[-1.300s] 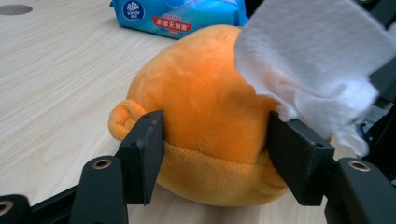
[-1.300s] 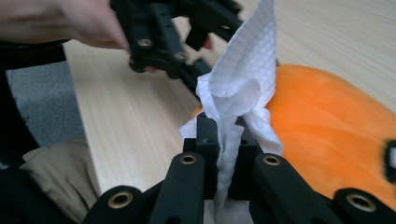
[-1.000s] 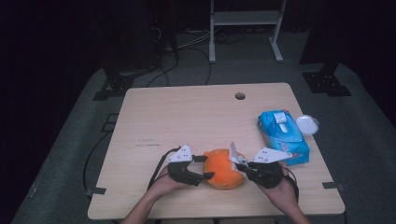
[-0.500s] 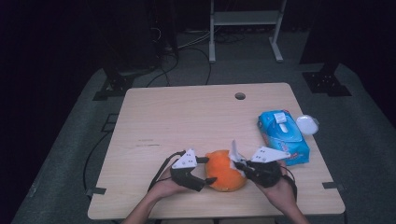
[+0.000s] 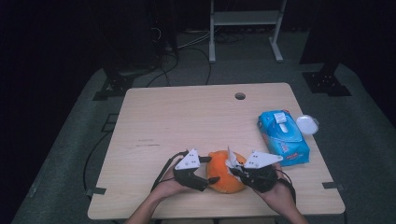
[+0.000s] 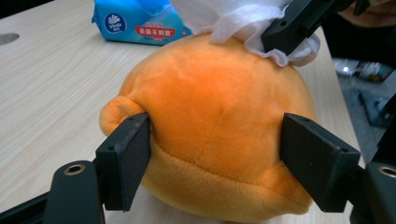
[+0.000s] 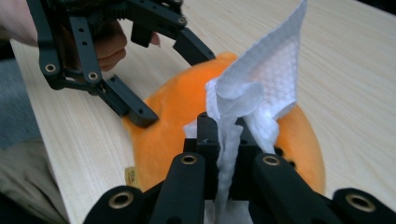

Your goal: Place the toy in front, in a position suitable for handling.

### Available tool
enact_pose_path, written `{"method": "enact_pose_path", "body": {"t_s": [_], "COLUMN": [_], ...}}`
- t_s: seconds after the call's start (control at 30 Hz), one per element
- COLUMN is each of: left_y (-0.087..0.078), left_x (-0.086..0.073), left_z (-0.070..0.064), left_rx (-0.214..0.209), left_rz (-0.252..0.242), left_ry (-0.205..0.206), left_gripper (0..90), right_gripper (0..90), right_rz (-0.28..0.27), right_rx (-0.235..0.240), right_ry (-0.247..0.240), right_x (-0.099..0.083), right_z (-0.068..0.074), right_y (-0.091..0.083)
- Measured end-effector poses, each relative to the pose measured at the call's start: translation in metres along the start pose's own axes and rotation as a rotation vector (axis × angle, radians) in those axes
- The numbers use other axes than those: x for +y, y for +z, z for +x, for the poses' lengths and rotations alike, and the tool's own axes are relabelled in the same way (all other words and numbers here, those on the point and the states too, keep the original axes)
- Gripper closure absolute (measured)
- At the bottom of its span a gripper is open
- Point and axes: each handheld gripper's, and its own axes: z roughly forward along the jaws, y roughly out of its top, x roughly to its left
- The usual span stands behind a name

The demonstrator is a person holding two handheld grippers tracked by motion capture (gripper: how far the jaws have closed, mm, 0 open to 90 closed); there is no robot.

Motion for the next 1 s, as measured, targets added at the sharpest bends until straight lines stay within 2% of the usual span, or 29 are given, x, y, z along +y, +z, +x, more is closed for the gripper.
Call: {"method": "enact_pose_path", "body": {"t_s": [0.07, 0.2, 0.3, 0.37, 0.47, 0.57, 0.63, 0.67, 0.7, 0.73, 0.83, 0.9, 1.0], "left_y": [0.0, 0.0, 0.002, 0.005, 0.004, 0.005, 0.007, 0.007, 0.007, 0.006, 0.005, 0.005, 0.004], "left_x": [-0.003, -0.002, -0.002, -0.003, 0.0, 0.005, 0.007, 0.007, 0.006, 0.005, 0.003, 0.003, 0.006], "left_z": [0.002, 0.004, 0.007, 0.007, 0.003, -0.004, -0.008, -0.01, -0.01, -0.009, -0.007, -0.006, -0.005], "left_rx": [-0.003, 0.0, 0.009, -0.004, 0.013, 0.02, 0.024, 0.029, 0.032, 0.029, 0.019, 0.014, 0.012], "left_rz": [-0.008, -0.021, -0.049, -0.054, -0.049, -0.047, -0.043, -0.035, -0.026, -0.028, -0.037, -0.037, -0.053], "left_ry": [-0.013, -0.034, -0.069, -0.086, -0.06, -0.017, 0.009, 0.024, 0.035, 0.028, 0.01, 0.006, -0.014], "left_gripper": [25.3, 21.7, 13.7, 17.2, 26.1, 27.7, 27.6, 27.6, 27.6, 27.6, 28.1, 27.9, 21.3], "right_gripper": [85.1, 85.2, 85.2, 85.2, 85.4, 85.4, 85.2, 85.1, 85.2, 85.2, 85.3, 85.3, 85.3], "right_rz": [-0.003, -0.006, 0.008, 0.009, -0.002, -0.038, -0.059, -0.057, -0.044, -0.039, -0.045, -0.043, -0.012], "right_rx": [-0.004, -0.043, -0.034, -0.03, -0.053, -0.014, 0.05, 0.062, 0.051, 0.037, 0.001, -0.036, -0.043], "right_ry": [0.005, 0.059, 0.089, 0.091, 0.078, 0.043, 0.036, 0.018, -0.012, -0.029, -0.012, 0.027, 0.067], "right_x": [0.001, -0.005, -0.013, -0.016, -0.012, -0.003, 0.002, 0.004, 0.004, 0.004, 0.003, 0.0, -0.01], "right_z": [-0.003, -0.02, -0.029, -0.03, -0.025, -0.013, -0.002, 0.003, 0.007, 0.009, -0.001, -0.013, -0.025], "right_y": [0.0, -0.004, -0.004, -0.004, -0.007, -0.007, -0.002, 0.002, 0.005, 0.007, 0.003, -0.003, -0.006]}}
